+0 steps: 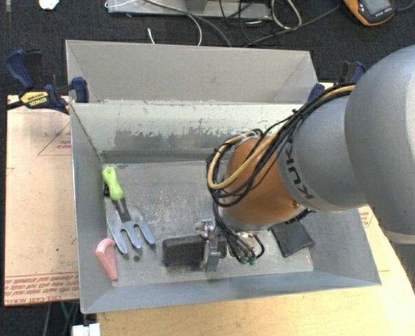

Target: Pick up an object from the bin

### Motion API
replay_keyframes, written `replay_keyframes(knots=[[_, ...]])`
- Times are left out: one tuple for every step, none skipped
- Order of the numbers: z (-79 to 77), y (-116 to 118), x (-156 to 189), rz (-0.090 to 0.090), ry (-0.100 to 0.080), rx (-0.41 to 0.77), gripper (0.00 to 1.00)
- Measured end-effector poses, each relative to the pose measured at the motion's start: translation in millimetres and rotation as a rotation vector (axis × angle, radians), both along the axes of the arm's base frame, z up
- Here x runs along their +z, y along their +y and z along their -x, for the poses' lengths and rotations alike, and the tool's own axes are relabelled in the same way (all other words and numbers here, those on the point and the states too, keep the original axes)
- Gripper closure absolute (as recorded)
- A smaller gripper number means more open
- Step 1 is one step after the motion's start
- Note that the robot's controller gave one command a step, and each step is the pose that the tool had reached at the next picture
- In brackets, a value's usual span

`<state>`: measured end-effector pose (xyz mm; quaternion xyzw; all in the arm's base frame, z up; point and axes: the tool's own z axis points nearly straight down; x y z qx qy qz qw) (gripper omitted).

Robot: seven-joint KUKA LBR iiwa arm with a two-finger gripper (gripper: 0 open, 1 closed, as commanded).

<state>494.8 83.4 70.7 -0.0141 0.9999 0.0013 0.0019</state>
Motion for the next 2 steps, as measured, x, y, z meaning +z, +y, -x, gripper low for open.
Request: replay_keyframes(knots=[[3.7, 2, 64, 0.000, 0.007, -0.012, 1.00], [-10.1, -18, 141, -0.001, -0.001, -0.075, 1.00]])
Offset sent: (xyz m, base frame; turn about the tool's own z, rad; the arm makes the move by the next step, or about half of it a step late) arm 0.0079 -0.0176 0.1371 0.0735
